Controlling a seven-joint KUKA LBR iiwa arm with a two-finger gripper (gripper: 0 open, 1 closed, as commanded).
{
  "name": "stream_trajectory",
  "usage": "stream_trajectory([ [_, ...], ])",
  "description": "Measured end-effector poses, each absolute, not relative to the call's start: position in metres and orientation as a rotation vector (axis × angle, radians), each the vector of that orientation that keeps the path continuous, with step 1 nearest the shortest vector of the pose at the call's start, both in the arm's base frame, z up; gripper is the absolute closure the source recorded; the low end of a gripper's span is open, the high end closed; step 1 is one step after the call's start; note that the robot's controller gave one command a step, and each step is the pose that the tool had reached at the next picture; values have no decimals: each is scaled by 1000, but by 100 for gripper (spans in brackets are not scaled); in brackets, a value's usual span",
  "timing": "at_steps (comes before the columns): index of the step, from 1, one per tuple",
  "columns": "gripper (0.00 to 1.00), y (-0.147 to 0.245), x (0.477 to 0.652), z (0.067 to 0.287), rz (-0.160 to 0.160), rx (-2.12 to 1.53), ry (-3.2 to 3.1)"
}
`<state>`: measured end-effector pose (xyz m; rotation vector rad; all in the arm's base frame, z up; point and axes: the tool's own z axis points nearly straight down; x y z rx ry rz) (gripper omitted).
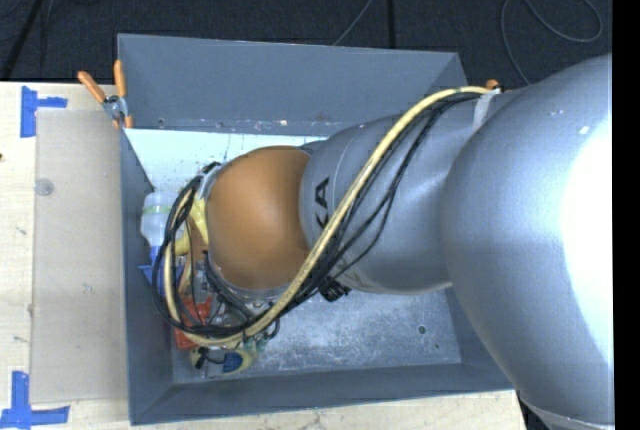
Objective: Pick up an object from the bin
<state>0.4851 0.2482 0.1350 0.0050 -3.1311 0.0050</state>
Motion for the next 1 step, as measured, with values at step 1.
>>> stream_trajectory([
  [1, 0, 247, 487, 139, 2, -2, -3138],
])
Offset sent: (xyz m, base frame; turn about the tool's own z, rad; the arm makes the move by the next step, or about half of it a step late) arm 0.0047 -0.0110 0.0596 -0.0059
